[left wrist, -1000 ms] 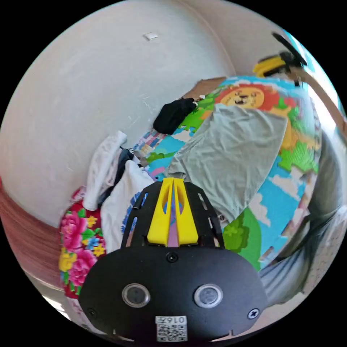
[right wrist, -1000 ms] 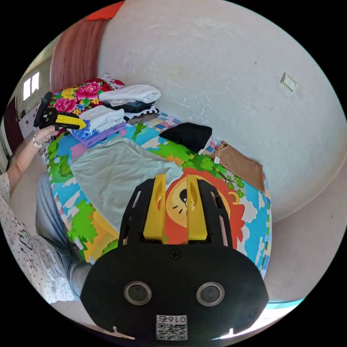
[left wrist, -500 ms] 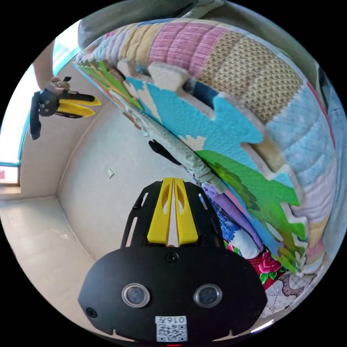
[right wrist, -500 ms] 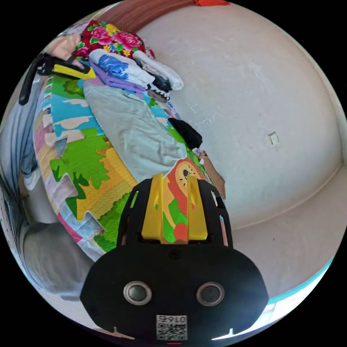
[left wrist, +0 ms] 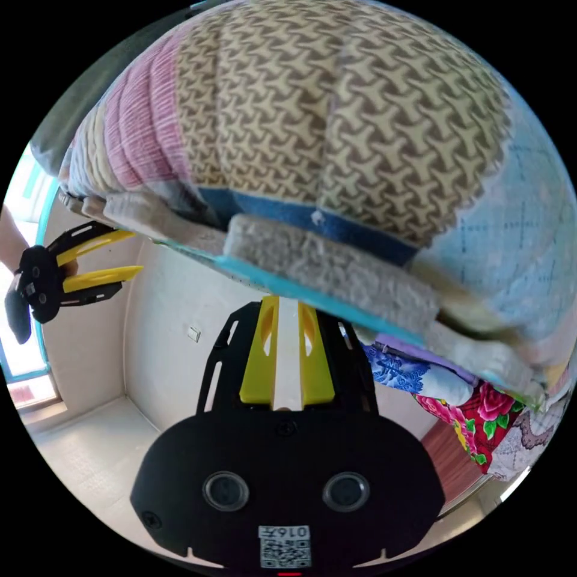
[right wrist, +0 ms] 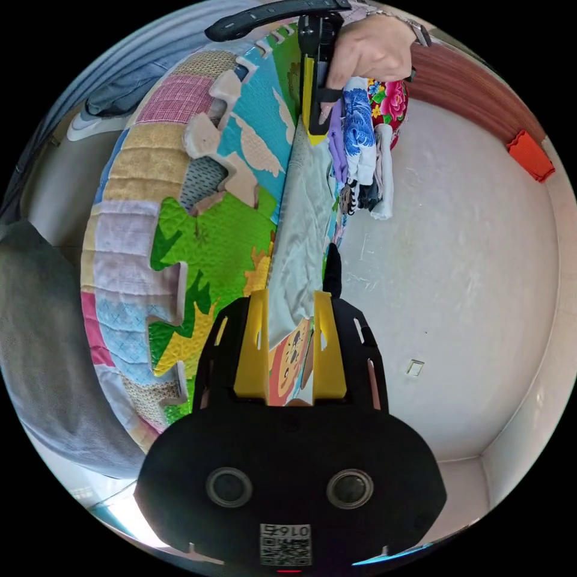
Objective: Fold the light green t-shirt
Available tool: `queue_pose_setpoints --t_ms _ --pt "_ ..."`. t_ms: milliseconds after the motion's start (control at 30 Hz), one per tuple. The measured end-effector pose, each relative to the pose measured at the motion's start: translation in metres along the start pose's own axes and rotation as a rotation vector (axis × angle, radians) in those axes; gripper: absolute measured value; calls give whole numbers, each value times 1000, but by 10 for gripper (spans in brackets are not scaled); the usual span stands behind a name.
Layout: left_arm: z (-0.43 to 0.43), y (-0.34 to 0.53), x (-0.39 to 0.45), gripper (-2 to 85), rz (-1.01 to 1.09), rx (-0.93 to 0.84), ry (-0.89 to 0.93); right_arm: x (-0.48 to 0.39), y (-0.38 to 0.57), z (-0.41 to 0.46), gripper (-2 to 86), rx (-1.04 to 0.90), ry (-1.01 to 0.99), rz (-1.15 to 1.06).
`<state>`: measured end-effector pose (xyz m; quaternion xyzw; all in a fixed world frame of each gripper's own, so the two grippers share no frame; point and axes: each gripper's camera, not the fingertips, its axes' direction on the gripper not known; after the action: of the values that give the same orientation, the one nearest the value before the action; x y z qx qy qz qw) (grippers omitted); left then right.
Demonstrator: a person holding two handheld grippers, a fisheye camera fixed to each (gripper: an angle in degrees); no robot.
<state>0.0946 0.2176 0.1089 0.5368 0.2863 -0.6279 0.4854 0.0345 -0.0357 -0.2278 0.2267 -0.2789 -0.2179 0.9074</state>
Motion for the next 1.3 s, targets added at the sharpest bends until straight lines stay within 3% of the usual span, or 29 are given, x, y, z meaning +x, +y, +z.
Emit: queue_pose_setpoints --t_ms 167,400,633,733,833,967,1167,1300 --pt "-15 -4 8 34 -92 -59 14 -25 0 7 98 0 -51 21" --pt "-24 6 22 -4 -244 -101 231 -34 10 36 36 -44 -224 79" --pt "-50 30 45 -8 -335 -93 292 -61 21 33 2 -44 -210 77" --pt "-49 51 43 -3 -510 -109 399 -68 35 26 0 -9 -243 97" --pt "-46 71 38 32 -647 -42 484 -70 46 24 0 15 -243 142" --pt "-37 66 39 51 -622 19 431 -72 50 27 0 1 -259 154" --pt "-15 62 56 5 -549 77 469 -78 59 26 0 -9 -252 155" --pt "-5 104 56 50 -634 184 583 -74 71 26 0 -10 -259 184"
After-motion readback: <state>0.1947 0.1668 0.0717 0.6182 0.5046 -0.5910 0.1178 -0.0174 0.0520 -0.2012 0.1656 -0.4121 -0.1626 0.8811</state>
